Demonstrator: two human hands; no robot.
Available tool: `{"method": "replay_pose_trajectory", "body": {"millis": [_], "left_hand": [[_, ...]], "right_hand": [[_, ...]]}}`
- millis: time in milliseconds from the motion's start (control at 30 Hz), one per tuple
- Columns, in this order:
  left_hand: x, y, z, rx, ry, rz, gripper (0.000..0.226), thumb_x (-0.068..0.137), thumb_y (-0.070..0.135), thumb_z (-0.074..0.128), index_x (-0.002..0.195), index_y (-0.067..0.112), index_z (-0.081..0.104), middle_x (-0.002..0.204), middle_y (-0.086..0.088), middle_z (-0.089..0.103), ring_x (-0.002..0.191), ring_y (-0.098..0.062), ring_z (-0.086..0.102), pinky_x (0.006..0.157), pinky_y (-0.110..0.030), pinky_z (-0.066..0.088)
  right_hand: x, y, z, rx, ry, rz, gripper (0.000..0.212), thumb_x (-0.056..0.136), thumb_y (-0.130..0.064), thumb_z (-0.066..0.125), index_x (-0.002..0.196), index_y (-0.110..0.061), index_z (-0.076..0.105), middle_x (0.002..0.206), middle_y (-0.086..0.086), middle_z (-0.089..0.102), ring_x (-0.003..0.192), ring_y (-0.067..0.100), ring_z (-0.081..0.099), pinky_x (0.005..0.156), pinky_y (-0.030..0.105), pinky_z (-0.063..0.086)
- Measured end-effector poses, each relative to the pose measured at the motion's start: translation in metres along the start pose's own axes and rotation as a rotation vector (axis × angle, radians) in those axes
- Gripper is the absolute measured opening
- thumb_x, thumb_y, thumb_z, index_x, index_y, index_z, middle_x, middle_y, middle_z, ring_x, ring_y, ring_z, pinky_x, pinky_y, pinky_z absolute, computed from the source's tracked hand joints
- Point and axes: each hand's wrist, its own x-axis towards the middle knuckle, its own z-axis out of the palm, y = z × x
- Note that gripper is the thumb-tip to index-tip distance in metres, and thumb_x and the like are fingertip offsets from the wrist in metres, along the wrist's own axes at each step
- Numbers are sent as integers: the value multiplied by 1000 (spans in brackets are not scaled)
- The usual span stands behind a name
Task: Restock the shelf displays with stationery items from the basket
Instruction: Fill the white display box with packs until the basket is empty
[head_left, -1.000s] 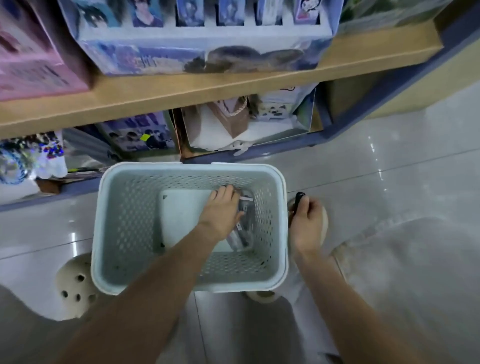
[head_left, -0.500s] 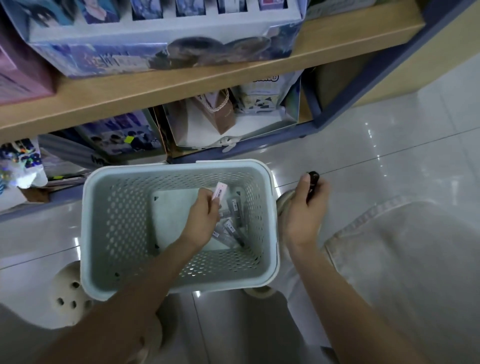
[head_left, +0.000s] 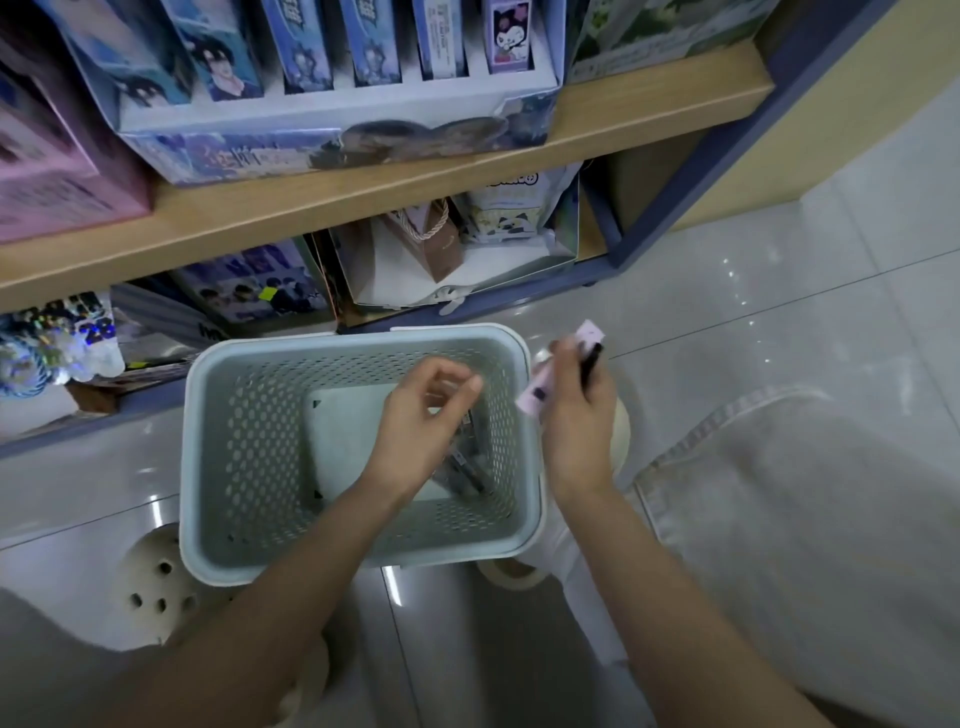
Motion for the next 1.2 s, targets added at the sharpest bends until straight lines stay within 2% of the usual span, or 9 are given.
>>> {"method": "replay_pose_trajectory", "body": {"millis": [67, 167, 300, 433, 600, 767, 967, 1100, 1200], "left_hand": [[9, -37, -2, 194, -29, -125, 9, 91, 21, 61, 99, 18, 60, 102, 3, 62, 96, -10, 58, 82, -20, 41], [25, -83, 2, 478, -203, -280, 52, 91, 31, 61, 133, 4, 46, 134, -13, 48, 125, -25, 44, 101, -28, 34], [41, -100, 25, 794, -319, -260, 58, 86, 42, 65, 130, 8, 48, 128, -12, 48, 123, -29, 40, 99, -35, 33], [46, -106, 41, 623, -368, -329, 37, 83, 36, 70, 99, 4, 62, 97, -16, 64, 97, -33, 61, 81, -35, 45], [37, -101, 46, 393, -355, -450, 30, 94, 22, 58, 109, -4, 64, 107, -21, 66, 101, -32, 61, 79, -26, 42], [38, -89, 57, 230, -323, -548, 24, 100, 21, 45, 107, 1, 57, 97, -14, 58, 87, -22, 53, 80, -32, 43], [43, -84, 38, 285, -283, -310, 8, 99, 8, 41, 107, 8, 38, 79, -2, 49, 66, -11, 48, 55, -19, 39], [48, -96, 8, 551, -553, -81, 2, 101, 14, 40, 102, 14, 41, 97, -8, 51, 84, -20, 50, 75, -31, 42], [37, -107, 2, 798, -703, -17, 17, 102, 22, 40, 109, 9, 48, 114, -9, 46, 102, -23, 47, 92, -34, 39]], "right_hand": [[12, 11, -10, -65, 139, 28, 25, 101, -28, 41, 78, -18, 47, 66, -6, 47, 54, -1, 44, 61, 19, 40], [23, 30, -20, -67, 231, 89, 32, 101, -27, 40, 71, -17, 43, 60, -7, 45, 51, 1, 43, 56, 20, 40], [29, 59, -25, -111, 258, 192, 41, 100, -31, 42, 60, -19, 43, 49, -12, 45, 49, 6, 44, 54, 23, 35], [33, 66, -25, -112, 243, 233, 41, 100, -31, 42, 60, -19, 43, 48, -13, 44, 48, 3, 43, 55, 21, 35], [32, 58, -19, -101, 258, 216, 40, 100, -24, 43, 62, -12, 44, 52, -7, 43, 41, -3, 41, 46, 11, 40], [33, 62, -19, -59, 248, 247, 39, 100, -26, 44, 63, -13, 43, 51, -9, 43, 43, -1, 41, 54, 18, 41], [33, 62, -20, -116, 253, 224, 38, 99, -27, 45, 63, -15, 45, 48, -11, 46, 42, -3, 42, 59, 24, 39], [34, 63, -21, -66, 249, 276, 38, 100, -27, 45, 63, -16, 45, 53, -9, 47, 45, -2, 43, 59, 22, 40], [34, 66, -21, -76, 233, 285, 38, 99, -28, 45, 64, -16, 44, 54, -9, 46, 51, 4, 43, 64, 27, 43]]}}
